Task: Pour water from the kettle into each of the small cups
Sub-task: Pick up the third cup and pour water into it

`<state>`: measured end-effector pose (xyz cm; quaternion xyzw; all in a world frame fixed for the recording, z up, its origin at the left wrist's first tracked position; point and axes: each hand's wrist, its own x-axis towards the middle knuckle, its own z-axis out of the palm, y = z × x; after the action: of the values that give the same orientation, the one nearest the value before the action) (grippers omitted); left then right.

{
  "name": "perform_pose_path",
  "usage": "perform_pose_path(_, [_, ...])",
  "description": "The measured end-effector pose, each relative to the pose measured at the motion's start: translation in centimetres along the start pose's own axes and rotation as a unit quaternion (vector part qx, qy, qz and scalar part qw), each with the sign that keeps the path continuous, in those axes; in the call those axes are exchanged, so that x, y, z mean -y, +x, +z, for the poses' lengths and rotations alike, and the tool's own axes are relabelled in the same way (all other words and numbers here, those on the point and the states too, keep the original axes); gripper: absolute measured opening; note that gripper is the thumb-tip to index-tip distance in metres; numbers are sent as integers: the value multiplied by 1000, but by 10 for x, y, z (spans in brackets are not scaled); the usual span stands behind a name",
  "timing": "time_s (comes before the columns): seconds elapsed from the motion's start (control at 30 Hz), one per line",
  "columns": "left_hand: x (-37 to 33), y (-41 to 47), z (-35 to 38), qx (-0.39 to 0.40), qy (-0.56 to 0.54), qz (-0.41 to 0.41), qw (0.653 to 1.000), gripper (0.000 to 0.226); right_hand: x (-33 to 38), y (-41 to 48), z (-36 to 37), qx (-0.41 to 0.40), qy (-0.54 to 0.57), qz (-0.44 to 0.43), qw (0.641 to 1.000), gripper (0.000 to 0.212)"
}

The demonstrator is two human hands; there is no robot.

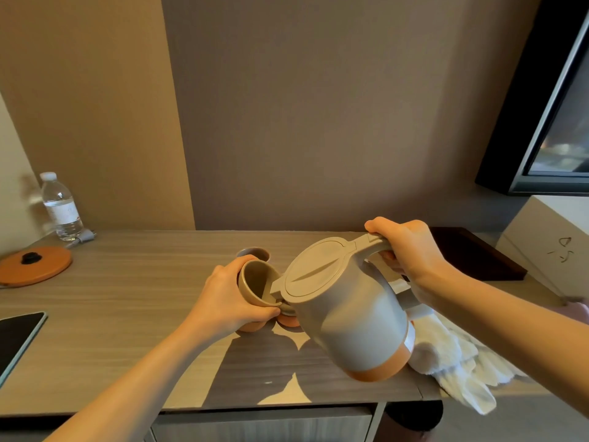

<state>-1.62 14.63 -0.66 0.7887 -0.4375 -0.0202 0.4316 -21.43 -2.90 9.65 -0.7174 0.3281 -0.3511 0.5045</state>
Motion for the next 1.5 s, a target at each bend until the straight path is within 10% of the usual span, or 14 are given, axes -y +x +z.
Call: perform_pose_path(1.5, [-2,-19,23,23,18,4,1000,87,-2,17,3,63,-128,-62,988,46])
